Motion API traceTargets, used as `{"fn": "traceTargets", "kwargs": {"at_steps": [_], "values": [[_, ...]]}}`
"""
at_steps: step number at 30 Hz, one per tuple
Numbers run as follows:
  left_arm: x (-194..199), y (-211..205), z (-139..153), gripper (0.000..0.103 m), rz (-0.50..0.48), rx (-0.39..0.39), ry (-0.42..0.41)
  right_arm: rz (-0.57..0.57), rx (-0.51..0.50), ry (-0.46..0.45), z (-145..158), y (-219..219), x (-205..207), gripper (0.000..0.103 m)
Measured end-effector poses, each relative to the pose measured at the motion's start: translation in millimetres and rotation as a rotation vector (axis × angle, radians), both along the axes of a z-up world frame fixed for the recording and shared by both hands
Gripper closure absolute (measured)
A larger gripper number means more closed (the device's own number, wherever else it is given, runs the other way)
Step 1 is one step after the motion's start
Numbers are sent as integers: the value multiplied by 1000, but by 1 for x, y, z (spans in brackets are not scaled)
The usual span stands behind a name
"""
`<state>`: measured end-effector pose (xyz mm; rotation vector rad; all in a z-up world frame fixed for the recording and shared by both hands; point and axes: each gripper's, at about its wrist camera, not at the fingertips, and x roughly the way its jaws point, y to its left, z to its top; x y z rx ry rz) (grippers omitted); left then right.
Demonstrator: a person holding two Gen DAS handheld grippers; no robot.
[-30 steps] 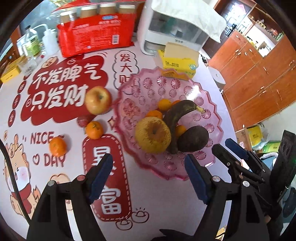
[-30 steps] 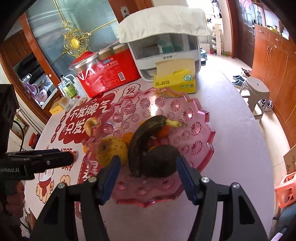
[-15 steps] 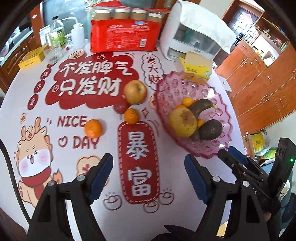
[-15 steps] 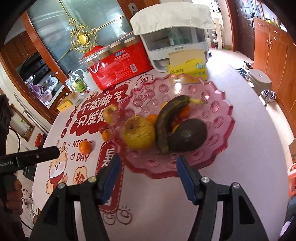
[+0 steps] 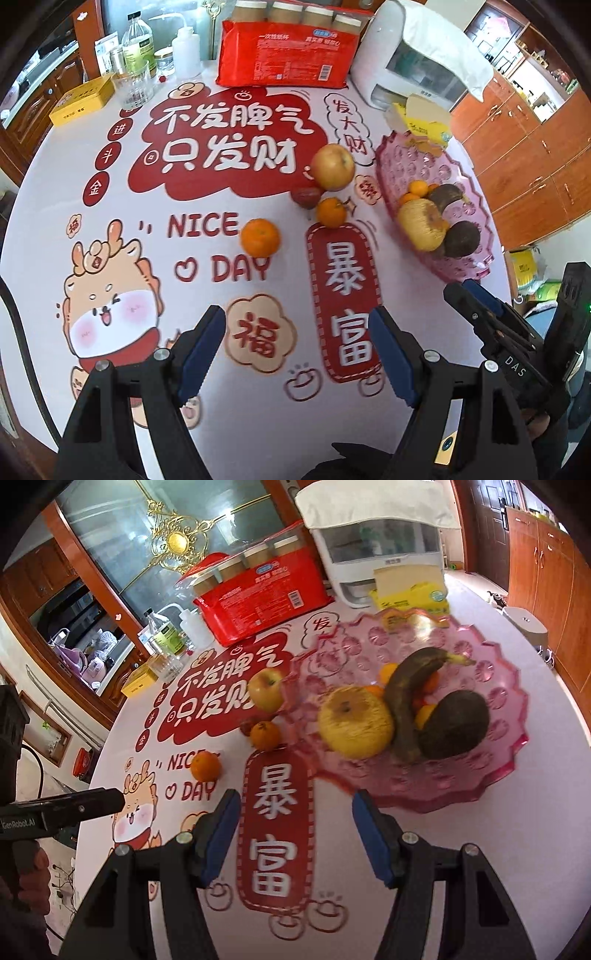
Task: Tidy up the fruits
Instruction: 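Withdraw both tools from the bowl toward the remaining oranges on the cloth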
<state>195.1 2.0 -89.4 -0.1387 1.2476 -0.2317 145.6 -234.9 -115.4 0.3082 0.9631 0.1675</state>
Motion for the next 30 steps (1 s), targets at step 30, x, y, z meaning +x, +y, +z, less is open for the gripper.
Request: {"fn": "traceTargets", "kwargs": {"at_steps": [30], "values": [[109,8,-94,24,-289,81,74,-62,-184,-149,-72,100,79,40]]}}
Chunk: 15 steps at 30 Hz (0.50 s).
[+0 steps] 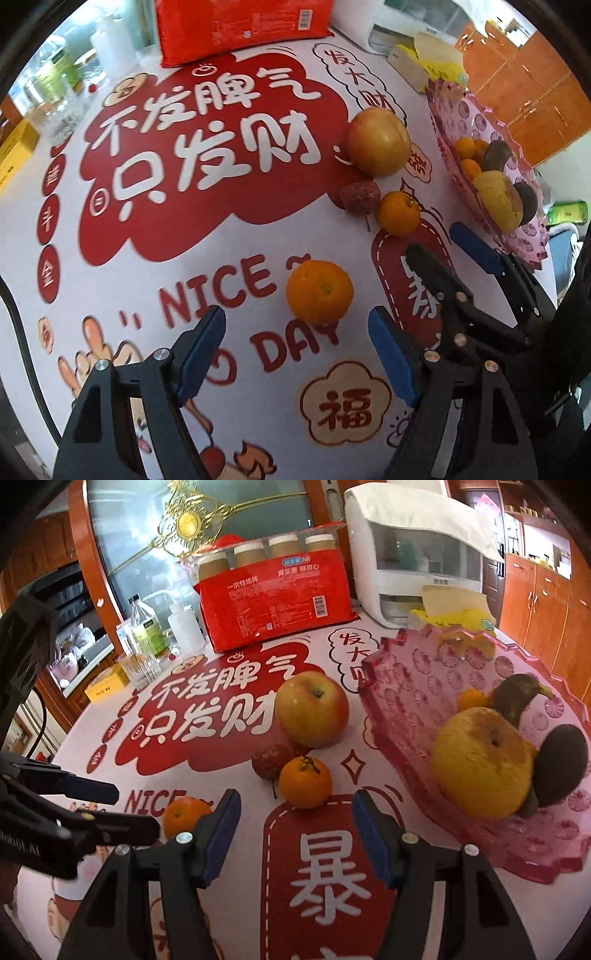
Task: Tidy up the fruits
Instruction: 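Withdraw both tools from the bowl toward the remaining oranges on the cloth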
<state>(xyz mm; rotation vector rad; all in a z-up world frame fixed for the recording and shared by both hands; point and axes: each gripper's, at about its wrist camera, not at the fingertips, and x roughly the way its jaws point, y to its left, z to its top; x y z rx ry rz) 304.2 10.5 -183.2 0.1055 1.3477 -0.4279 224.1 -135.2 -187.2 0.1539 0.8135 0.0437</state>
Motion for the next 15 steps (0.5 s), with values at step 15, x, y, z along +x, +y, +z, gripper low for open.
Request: {"fn": "traceTargets", "kwargs": {"at_steps": [15], "values": [[14,-4,-30,27,-9,-106,-19,31,-125,-29,-21,14,17,46]]}}
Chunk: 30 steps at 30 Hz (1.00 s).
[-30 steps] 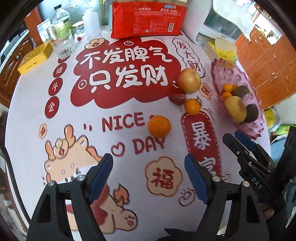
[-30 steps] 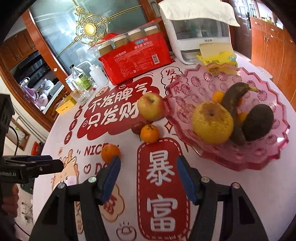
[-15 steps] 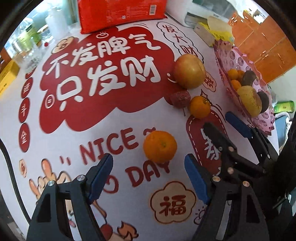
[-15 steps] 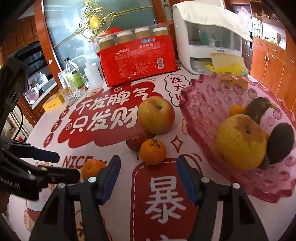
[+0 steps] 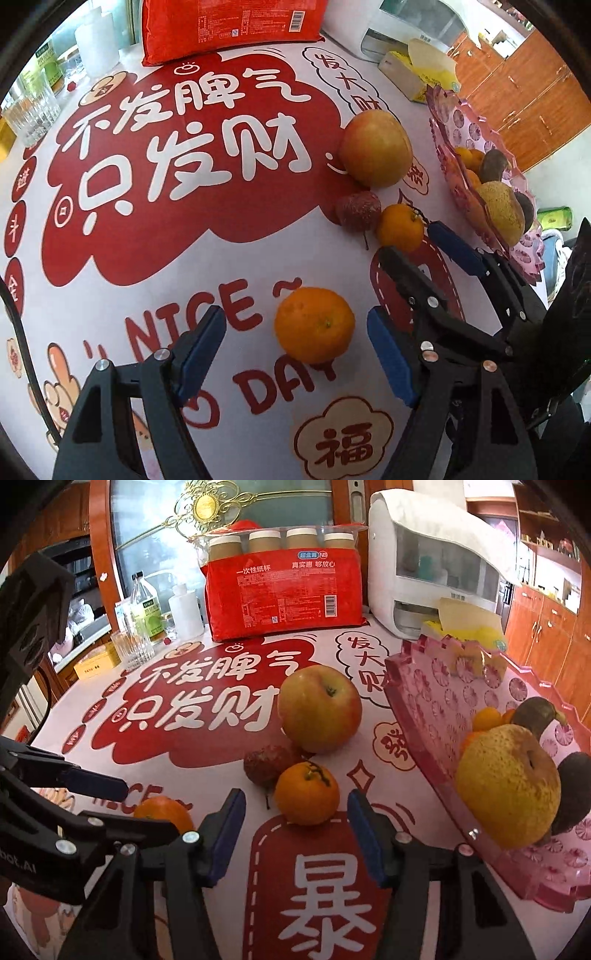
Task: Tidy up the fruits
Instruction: 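Withdraw both tools from the bowl toward the remaining oranges on the cloth, then close the left tool on a large orange while the right tool grasps a small orange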
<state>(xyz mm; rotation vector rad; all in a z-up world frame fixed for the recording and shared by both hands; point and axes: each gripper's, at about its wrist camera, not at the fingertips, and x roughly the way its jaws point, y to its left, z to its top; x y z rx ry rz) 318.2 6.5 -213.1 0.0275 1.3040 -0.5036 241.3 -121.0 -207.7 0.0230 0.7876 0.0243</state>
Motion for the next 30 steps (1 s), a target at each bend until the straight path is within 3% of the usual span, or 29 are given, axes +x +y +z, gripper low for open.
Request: {"fn": "traceTargets", "kwargs": {"at_steps": [6,9,14,21,30], "values": [[5,-4,-10,35,-12,-10,4,-16,11,34,-6,-5,9,55],[5,-7,-10,45,-25,-30,12,-19,15,30,-6,-7,11,62],[1,-10,-5,58,-41,-41,10,-16,-11,36,-6,-3,10,63],[-8,4,4,59,0,-4,-7,-20,16,75,1,-4,-2,64],[-40,36,34,59,92,7,-48,-1,55,85,16,3,-48,64]]}}
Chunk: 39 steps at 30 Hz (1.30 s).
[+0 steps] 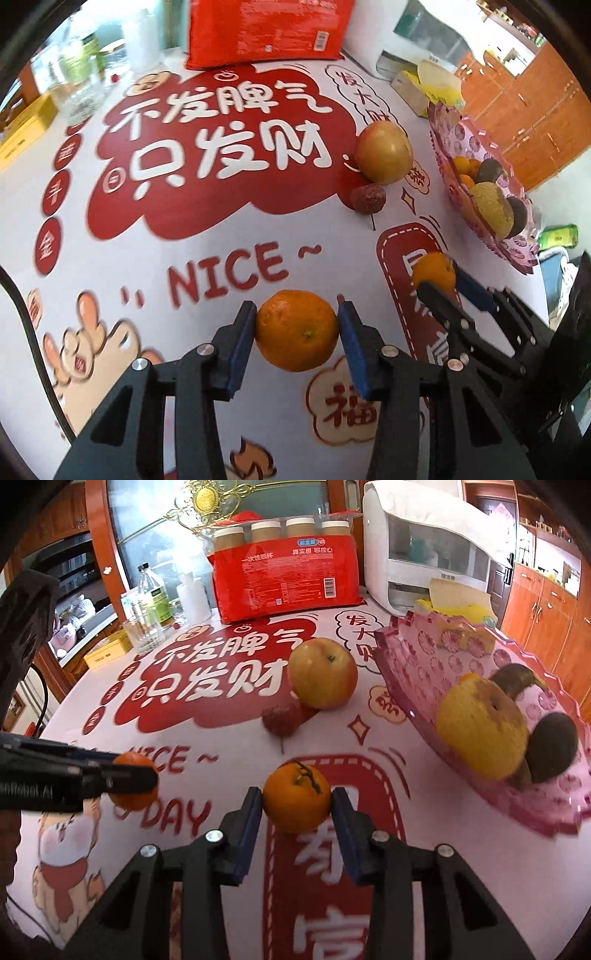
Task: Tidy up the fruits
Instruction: 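Close the left tool on a large orange while the right tool grasps a small orange, then drop the large orange into the bowl while the right tool carries its orange over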
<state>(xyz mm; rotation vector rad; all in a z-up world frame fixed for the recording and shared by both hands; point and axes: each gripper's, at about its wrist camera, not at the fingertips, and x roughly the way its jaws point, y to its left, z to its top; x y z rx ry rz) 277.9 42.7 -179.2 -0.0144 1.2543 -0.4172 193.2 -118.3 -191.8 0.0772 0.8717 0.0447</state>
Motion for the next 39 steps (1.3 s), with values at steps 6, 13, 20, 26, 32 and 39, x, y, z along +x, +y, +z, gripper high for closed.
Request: {"fn": "traceTargets", "kwargs": {"at_steps": [6,13,20,26,32,39], "values": [[-31,12,23,59,35,-3,-36,15,47,16,12,-1,-37,64],[-66,6,49,59,87,-10,-80,53,69,43,23,-15,-73,64],[-90,-16,78,59,134,-33,-135,100,66,50,41,-51,-92,64],[-102,-56,96,59,159,-90,-171,136,43,27,59,-91,-95,64],[-107,-104,105,59,149,-132,-191,154,4,-4,75,-131,-95,64],[-103,-158,112,59,118,-172,-213,137,-12,-30,89,-182,-90,64]]}}
